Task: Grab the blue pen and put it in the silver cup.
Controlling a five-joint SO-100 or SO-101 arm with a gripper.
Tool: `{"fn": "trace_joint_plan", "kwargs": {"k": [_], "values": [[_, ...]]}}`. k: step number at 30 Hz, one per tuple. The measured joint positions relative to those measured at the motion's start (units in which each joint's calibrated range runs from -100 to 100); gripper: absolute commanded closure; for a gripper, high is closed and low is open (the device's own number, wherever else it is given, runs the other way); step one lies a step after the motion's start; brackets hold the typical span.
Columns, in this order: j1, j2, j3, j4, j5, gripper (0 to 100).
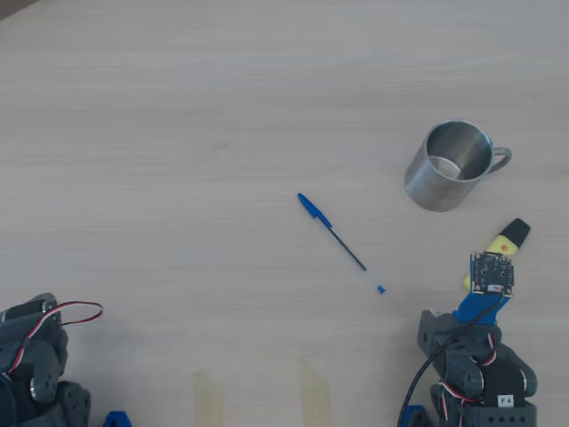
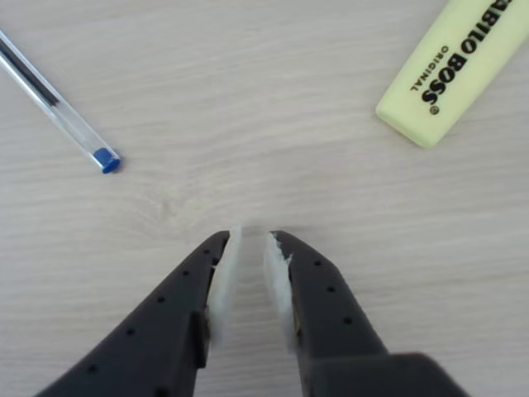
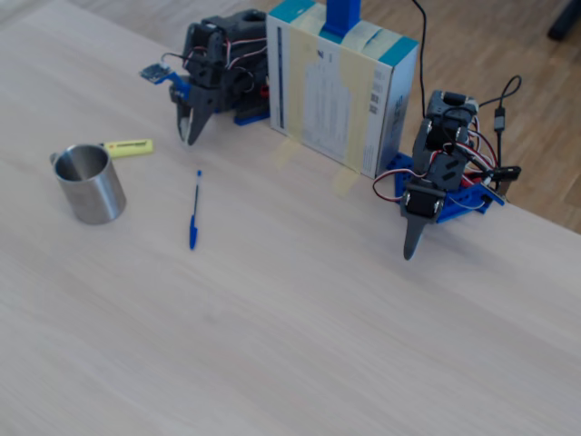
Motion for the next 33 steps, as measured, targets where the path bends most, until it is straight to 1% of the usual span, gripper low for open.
{"fn": "trace_joint_plan", "kwargs": {"k": [26,30,33], "values": [[0.0,0.2,0.0,0.2,0.0,93],[-1.5,0.2,-0.5,0.3,0.0,93],[-2.0,0.2,-0.6,0.3,1.1,92]]}}
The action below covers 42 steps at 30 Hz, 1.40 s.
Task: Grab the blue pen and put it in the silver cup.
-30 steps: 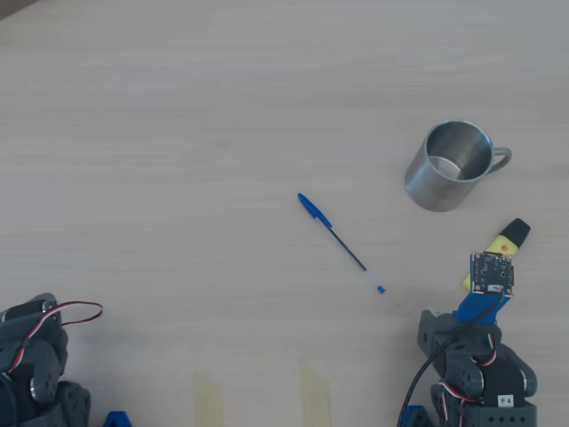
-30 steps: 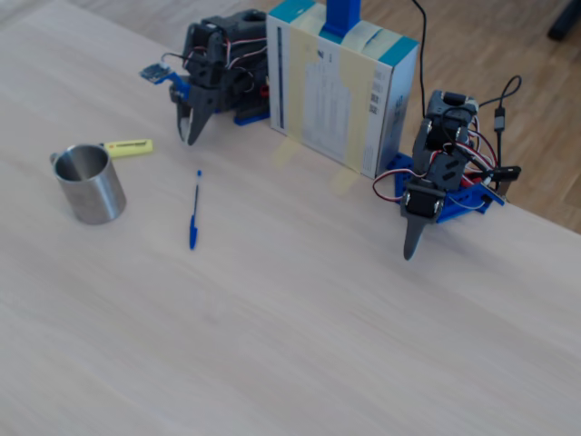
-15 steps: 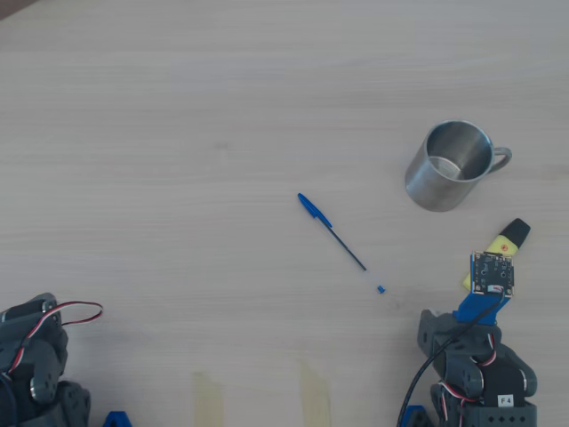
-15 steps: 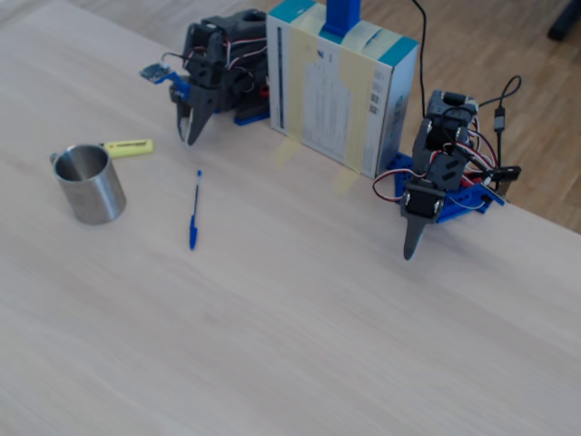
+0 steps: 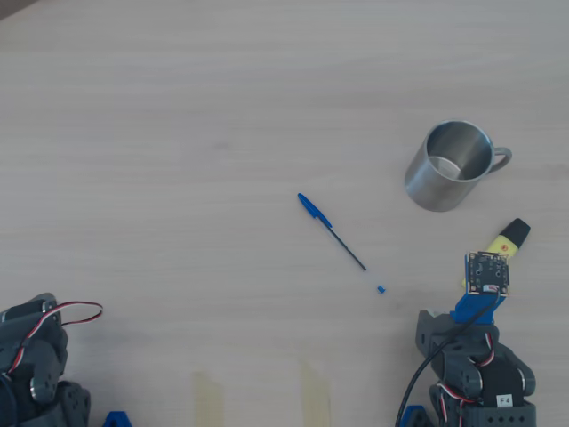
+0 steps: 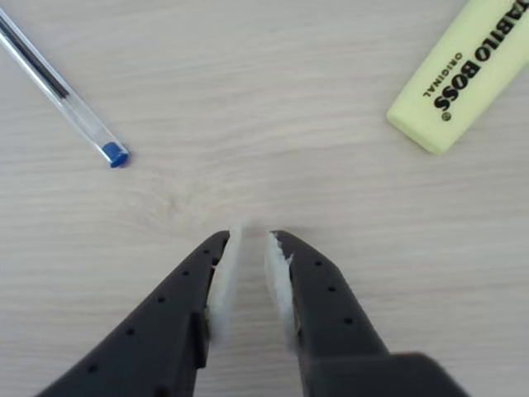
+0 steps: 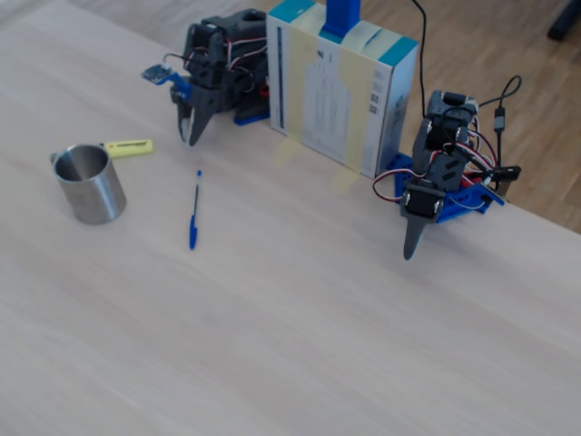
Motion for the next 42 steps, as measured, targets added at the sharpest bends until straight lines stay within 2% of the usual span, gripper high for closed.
{"fn": "trace_joint_plan", "kwargs": {"k": [7,29,34,42], "values": [[-0.1,6.1,-5.0,0.5,0.6,79],[-10.0,42.5,-33.2,2.7,0.9,78],[-11.5,49.6,-38.8,2.5,2.4,73],[-12.1,57.3,-45.2,2.5,3.4,72]]}}
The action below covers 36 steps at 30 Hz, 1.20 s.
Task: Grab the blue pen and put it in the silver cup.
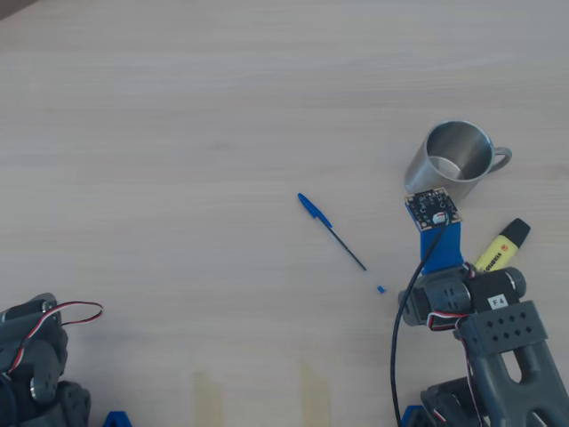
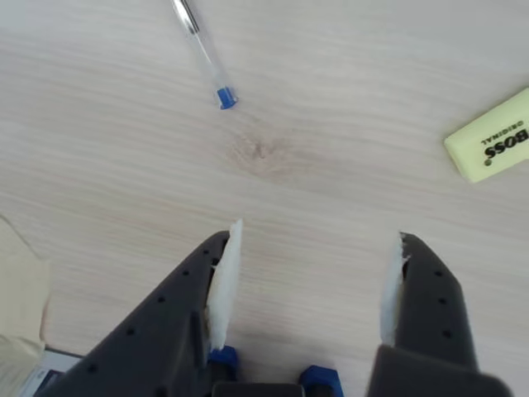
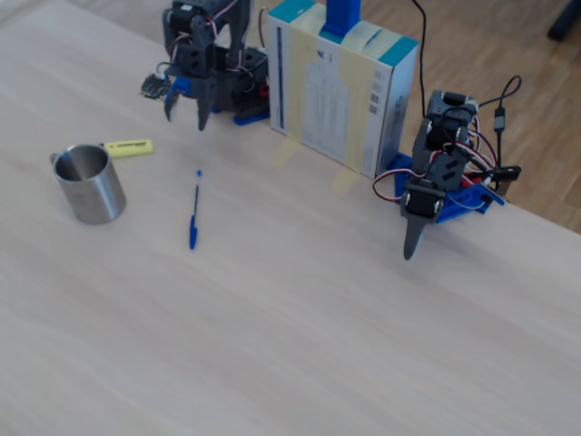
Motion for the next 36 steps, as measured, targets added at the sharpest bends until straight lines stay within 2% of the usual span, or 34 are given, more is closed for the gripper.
{"fn": "trace_joint_plan", "kwargs": {"k": [7,14,21,36], "values": [[-1.8,8.3,-7.1,-5.8,3.1,73],[-5.9,14.4,-12.1,-6.5,3.5,73],[-8.1,19.5,-14.1,-11.1,7.6,73],[-11.0,29.7,-24.8,-11.8,11.3,73]]}}
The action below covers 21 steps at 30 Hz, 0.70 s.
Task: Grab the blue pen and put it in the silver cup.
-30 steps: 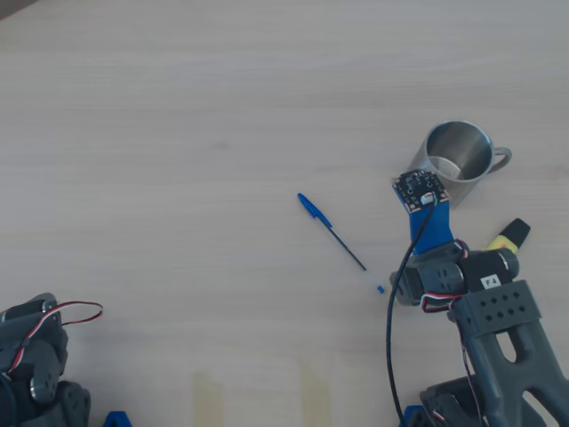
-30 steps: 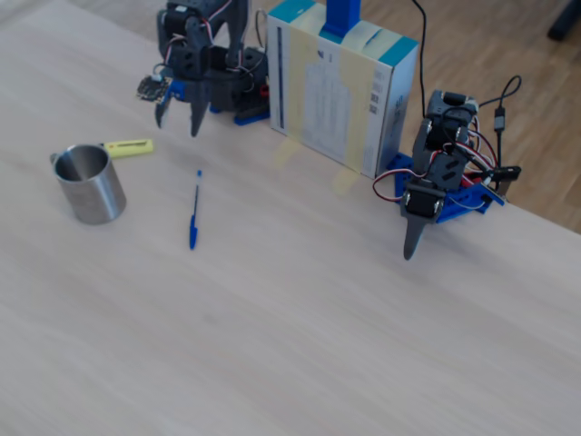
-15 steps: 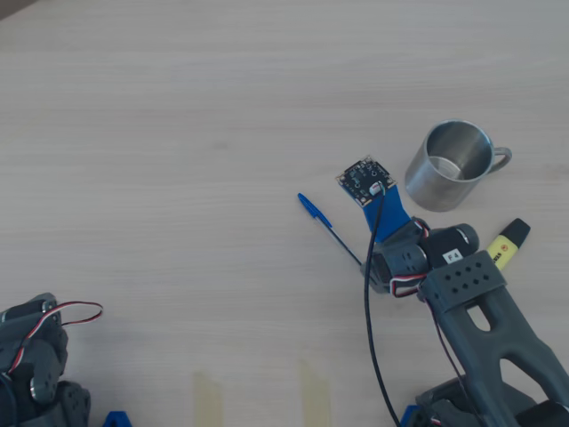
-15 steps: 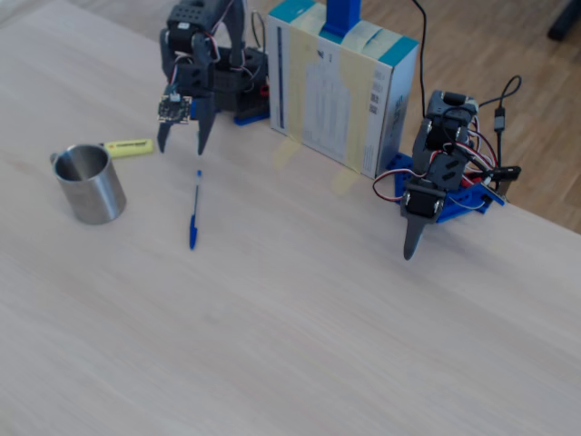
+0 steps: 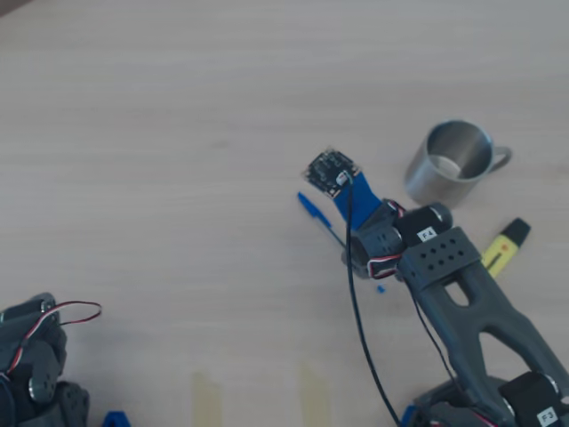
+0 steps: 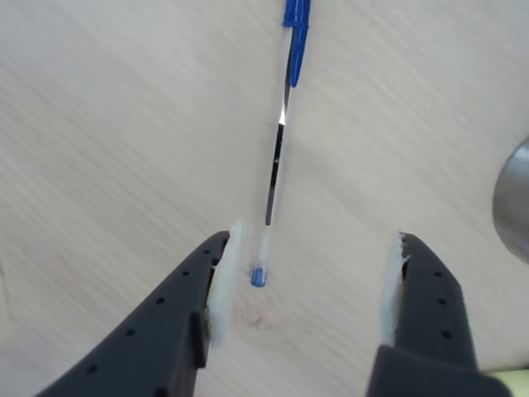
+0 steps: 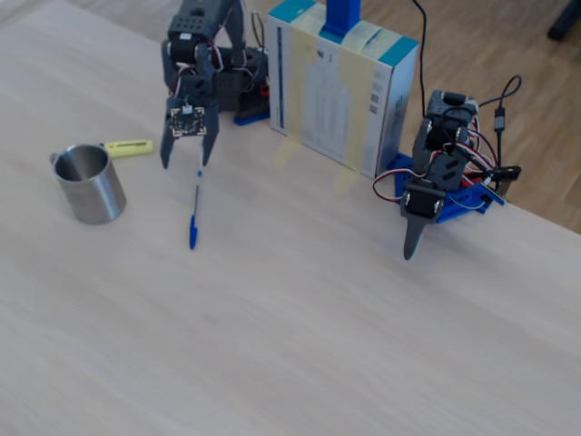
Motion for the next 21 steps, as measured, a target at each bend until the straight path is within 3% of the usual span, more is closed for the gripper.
{"fn": "trace_joint_plan", "kwargs": {"k": [21], "values": [[-2.8,17.1,-14.5,0.0,0.0,73]]}}
